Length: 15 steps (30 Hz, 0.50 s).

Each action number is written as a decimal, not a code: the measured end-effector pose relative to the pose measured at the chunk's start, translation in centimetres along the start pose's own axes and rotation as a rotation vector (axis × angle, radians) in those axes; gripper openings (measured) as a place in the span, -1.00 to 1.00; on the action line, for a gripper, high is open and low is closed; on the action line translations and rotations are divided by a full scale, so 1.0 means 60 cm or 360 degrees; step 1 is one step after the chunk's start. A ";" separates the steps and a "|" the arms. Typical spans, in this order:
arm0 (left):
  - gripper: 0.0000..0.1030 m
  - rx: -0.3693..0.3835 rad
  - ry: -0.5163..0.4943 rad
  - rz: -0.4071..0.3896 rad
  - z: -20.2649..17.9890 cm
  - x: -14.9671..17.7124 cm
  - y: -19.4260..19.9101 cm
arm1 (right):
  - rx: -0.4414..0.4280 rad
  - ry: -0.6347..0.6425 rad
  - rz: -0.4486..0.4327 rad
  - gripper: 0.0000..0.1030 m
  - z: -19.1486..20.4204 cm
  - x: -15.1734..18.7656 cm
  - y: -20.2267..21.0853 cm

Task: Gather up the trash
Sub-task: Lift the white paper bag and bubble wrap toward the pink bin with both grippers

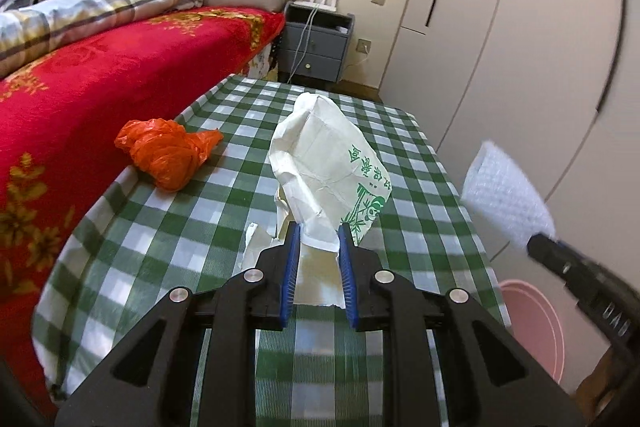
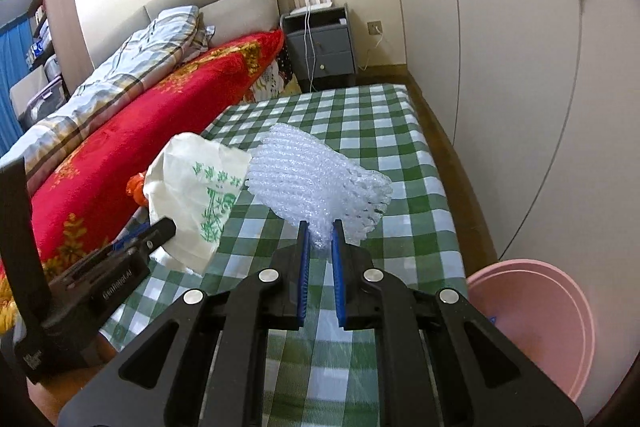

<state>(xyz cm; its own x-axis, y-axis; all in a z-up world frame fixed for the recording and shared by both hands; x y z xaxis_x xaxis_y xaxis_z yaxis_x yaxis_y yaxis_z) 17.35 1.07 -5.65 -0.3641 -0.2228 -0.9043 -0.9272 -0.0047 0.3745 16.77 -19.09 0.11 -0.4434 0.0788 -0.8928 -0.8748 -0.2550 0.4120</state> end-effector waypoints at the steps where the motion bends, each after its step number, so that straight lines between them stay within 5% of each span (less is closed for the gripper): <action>1: -0.62 0.0007 -0.0007 -0.0001 -0.002 0.001 0.007 | 0.0002 0.0001 -0.0011 -0.79 -0.001 -0.002 0.009; 15: -0.62 0.0055 -0.0094 -0.0025 -0.016 0.011 0.081 | 0.0021 0.0021 -0.0092 -0.79 -0.011 -0.013 0.107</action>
<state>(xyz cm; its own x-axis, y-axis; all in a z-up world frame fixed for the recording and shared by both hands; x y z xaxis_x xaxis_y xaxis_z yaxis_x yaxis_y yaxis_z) 12.69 -0.04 -4.21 -0.3530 -0.1649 -0.9210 -0.9350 0.0260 0.3538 11.61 -21.44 3.35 -0.3894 0.0803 -0.9176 -0.9015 -0.2375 0.3618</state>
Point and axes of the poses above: each gripper's, at about its wrist camera, not at the fingertips, and y roughly against the way its jaws point, z to its left, x to its underside, the point moved 9 cm from there along -y, roughly the way its jaws point, and after that the axes turned 14 degrees about -z, right-handed, at the moved point
